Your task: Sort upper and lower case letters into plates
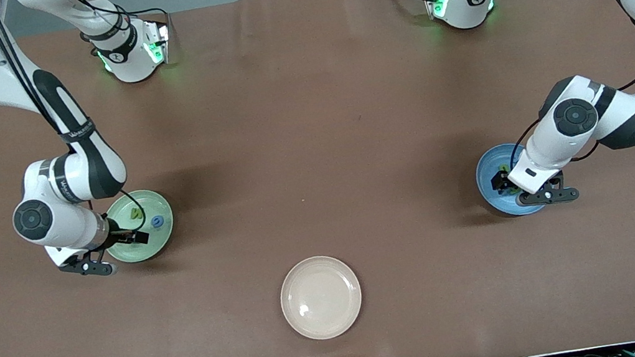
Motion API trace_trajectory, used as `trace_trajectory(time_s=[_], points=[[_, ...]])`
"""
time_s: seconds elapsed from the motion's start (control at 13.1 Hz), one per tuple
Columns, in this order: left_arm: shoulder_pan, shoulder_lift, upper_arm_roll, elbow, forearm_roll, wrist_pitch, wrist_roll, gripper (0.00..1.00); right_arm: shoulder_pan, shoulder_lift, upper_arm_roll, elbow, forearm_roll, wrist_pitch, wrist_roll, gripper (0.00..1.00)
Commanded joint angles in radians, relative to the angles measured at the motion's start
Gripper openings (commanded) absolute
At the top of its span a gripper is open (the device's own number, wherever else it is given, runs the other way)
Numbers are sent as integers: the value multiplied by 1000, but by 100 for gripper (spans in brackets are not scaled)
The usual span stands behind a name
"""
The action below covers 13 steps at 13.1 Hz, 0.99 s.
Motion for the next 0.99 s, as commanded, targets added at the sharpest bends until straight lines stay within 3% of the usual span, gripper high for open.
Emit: trace_trajectory(time_s=[0.0, 0.23, 0.69, 0.92], points=[[-13, -138, -12, -16, -123, -18, 6, 100, -13, -5, 10, 1, 22, -11, -16, 100], [-13, -265, -21, -4, -434, -23, 217, 100, -10, -2, 10, 2, 49, -10, -17, 100], [-5, -627, 5, 16, -861, -127, 505, 100, -10, 8, 10, 4, 51, -8, -19, 100], [-5, -742, 45, 49, -1036, -212, 583, 100, -10, 9, 10, 4, 51, -7, -23, 100]])
